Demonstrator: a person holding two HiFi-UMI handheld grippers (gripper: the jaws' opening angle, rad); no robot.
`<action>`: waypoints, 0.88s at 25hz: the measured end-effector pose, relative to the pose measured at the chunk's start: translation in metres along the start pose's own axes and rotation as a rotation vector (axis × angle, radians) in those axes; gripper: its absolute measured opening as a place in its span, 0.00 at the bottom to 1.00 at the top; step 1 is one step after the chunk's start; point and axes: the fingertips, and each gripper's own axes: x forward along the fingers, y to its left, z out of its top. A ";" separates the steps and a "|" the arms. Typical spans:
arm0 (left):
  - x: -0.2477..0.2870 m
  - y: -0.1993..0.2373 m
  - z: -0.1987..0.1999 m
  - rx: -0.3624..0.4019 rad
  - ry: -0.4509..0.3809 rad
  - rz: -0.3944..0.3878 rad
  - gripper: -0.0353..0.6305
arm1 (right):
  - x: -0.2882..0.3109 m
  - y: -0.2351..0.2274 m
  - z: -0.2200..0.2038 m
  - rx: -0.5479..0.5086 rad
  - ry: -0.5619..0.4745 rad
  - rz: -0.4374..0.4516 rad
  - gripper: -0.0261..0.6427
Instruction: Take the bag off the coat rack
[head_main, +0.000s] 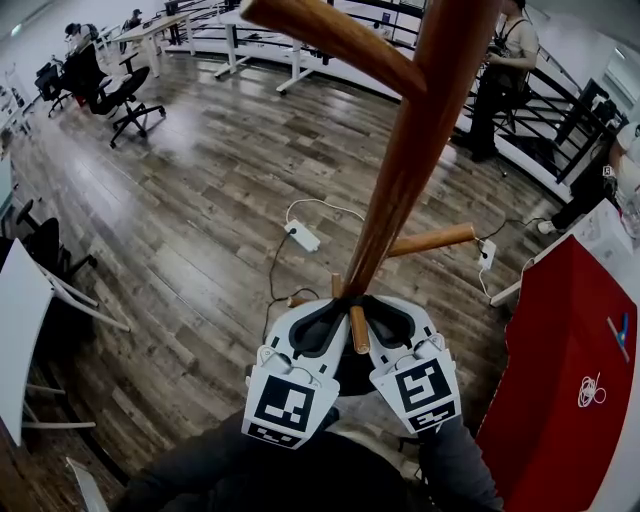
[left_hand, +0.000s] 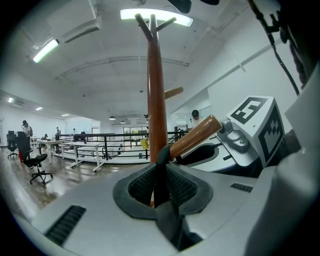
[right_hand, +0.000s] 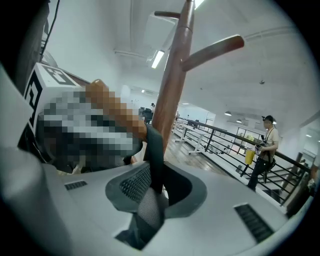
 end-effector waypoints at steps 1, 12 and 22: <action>0.000 0.000 0.000 -0.001 0.003 -0.004 0.15 | -0.001 0.000 0.001 0.002 -0.001 0.001 0.14; -0.014 -0.006 0.008 -0.023 -0.024 -0.005 0.12 | -0.016 0.004 0.009 0.016 -0.050 -0.012 0.11; -0.034 -0.020 0.022 -0.020 -0.036 0.001 0.12 | -0.041 0.014 0.021 -0.021 -0.091 -0.020 0.11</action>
